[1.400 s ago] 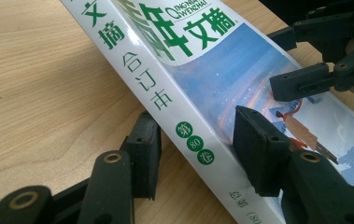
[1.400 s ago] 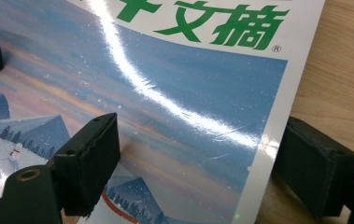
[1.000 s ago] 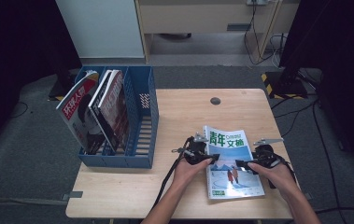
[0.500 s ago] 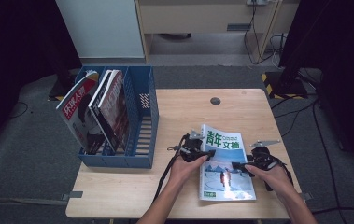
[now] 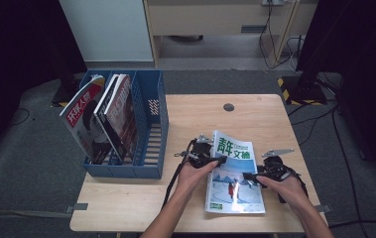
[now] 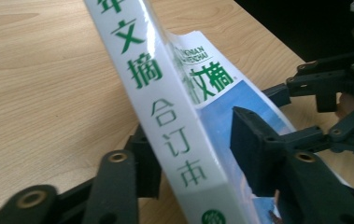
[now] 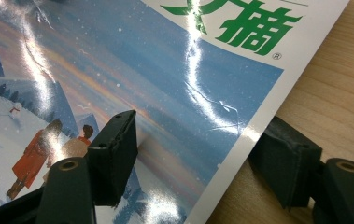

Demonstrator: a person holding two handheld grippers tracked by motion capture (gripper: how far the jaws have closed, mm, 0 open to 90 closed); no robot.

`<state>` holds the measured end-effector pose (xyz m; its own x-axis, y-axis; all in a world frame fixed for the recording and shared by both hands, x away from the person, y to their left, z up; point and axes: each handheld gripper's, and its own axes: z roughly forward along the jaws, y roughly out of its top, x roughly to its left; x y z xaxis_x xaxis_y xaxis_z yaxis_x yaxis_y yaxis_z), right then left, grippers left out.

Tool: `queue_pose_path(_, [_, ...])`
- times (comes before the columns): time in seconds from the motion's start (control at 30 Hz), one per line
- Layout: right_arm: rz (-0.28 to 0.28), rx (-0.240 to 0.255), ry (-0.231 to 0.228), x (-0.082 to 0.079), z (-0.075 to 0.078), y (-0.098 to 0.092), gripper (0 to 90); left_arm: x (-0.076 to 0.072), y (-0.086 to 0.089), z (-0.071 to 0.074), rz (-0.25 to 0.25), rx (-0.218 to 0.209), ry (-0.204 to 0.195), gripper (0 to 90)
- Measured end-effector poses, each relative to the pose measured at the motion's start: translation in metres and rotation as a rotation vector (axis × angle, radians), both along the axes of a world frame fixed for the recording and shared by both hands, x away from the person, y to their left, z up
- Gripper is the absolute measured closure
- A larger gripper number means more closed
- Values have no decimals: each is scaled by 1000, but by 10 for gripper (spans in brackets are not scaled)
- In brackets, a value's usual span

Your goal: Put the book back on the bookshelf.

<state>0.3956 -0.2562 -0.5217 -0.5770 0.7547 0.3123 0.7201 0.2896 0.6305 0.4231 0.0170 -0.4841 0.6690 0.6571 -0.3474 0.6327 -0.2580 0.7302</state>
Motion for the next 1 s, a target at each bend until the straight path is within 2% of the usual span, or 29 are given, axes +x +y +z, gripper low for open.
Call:
queue_pose_path(0.3, [2,0,-1,0,0,4,337,2,1,0,-9,-28,25,448])
queue_pose_path(0.47, [9,5,-2,0,0,5,348,3,-2,0,-19,-15,34,410])
queue_pose_path(0.57, [11,16,9,-1,0,7,352,4,-2,-1,-16,-12,36,411])
queue_pose_path(1.0, [33,22,-2,-1,0,9,357,7,-5,0,-25,2,49,404])
